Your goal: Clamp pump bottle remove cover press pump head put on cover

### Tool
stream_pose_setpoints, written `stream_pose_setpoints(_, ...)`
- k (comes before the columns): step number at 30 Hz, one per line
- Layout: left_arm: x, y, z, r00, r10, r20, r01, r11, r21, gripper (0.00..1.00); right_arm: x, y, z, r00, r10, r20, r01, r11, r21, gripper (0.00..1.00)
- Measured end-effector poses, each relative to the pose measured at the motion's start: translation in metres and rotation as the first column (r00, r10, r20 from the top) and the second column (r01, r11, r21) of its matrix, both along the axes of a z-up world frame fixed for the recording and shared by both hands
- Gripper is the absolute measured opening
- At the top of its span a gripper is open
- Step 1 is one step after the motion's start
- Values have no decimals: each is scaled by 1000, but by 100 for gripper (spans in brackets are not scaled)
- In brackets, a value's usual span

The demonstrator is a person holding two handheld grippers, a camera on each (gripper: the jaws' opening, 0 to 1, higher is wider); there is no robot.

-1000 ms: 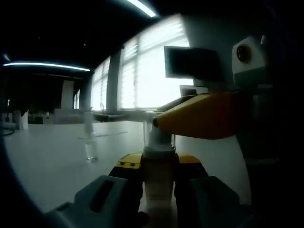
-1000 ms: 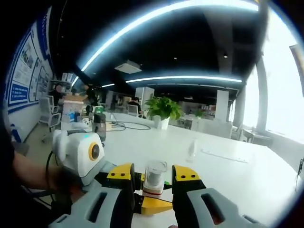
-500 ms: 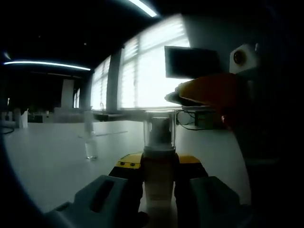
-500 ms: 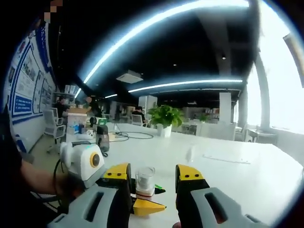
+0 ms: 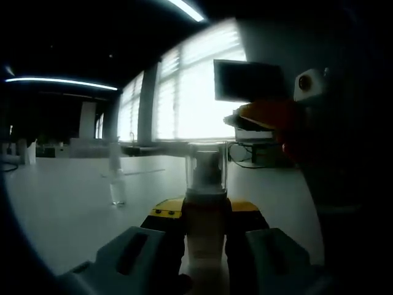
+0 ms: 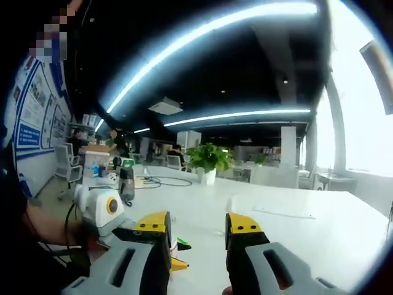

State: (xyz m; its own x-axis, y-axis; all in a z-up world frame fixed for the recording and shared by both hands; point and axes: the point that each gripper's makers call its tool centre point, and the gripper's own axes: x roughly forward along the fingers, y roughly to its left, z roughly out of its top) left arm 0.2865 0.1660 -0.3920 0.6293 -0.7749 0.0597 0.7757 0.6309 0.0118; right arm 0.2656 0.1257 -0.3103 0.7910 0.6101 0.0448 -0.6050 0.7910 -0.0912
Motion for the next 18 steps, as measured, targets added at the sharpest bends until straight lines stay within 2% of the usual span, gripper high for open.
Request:
stream_pose_setpoints(5, 0, 0, 0, 1000, -1, -4, 1, 1000, -3, 15, 4, -12, -5, 999, 14, 30, -14, 1000, 2, 30)
stream_pose_setpoints(9, 1, 0, -1, 1000, -2, -6, 2, 1000, -3, 15, 9, -23, -15, 1000, 12, 9, -12, 999, 30, 30)
stream_pose_setpoints(13, 1, 0, -1, 1000, 0, -6, 0, 1000, -2, 15, 10, -29, -17, 1000, 13, 14, -13, 999, 41, 30)
stream_pose_setpoints(16, 2, 1, -1, 1000, 2, -8, -2, 1000, -3, 15, 7, -33, -11, 996, 22, 84, -22, 1000, 3, 29)
stream_pose_setpoints(18, 2, 1, -1, 1000, 1, -11, -1, 1000, -5, 15, 7, -38, -15, 996, 25, 82, -25, 1000, 1, 29)
